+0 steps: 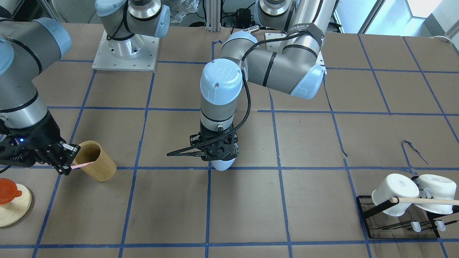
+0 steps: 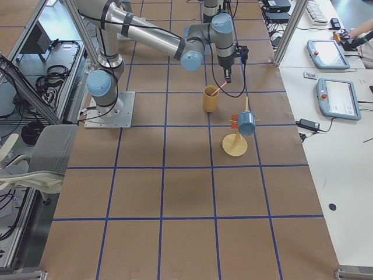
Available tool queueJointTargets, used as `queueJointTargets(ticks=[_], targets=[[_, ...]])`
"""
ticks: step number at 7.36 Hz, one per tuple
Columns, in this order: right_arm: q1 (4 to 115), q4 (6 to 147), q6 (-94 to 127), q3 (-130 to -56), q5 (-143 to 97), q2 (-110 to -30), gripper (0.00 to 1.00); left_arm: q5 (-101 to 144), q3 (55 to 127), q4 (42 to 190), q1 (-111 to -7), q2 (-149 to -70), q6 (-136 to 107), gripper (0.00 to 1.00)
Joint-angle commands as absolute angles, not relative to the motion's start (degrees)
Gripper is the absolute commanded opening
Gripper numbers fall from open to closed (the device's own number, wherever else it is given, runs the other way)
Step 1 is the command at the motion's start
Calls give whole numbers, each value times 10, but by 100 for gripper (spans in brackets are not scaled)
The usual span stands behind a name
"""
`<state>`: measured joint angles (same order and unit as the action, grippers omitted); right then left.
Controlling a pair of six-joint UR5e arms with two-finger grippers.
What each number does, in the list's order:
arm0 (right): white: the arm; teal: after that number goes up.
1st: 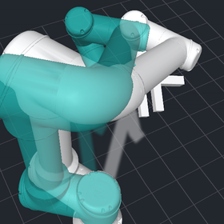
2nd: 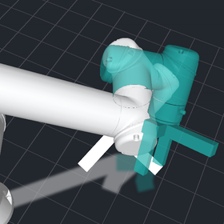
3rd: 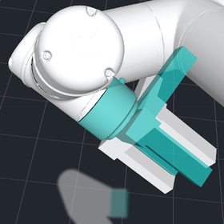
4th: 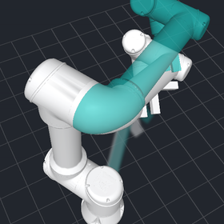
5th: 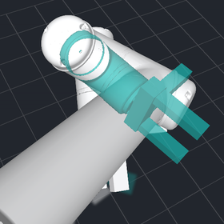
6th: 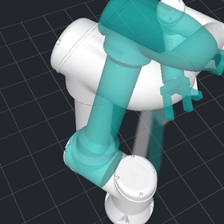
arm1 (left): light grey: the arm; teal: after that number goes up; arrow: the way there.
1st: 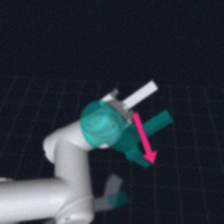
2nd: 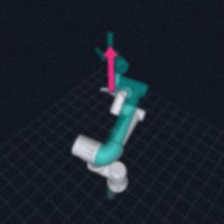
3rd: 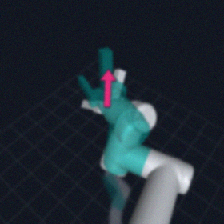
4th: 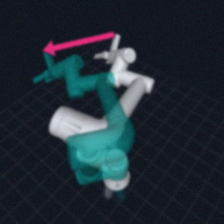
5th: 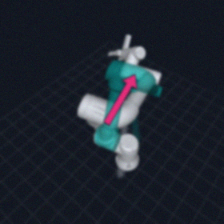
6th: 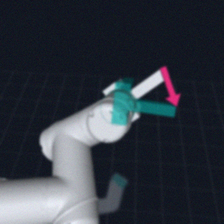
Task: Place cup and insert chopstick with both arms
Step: 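Slide the blue cup to center with the left gripper while the right lifts the chopstick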
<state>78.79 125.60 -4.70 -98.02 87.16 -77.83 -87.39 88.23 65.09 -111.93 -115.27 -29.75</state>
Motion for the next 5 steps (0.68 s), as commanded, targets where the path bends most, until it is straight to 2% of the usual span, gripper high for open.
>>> queueJointTargets(ticks=[1,3,4,5], targets=[[788,1244,-48,-961,880,-779,0,-849,890,654,-1142,-1162,-302,0],[787,1184,-49,-929,890,-784,0,-850,894,653,-1147,-1163,-301,0],[787,1146,-49,-907,895,-794,0,-853,898,650,-1147,-1165,-295,99],[787,1097,-49,-876,895,-807,0,-854,900,646,-1146,-1164,-290,100]])
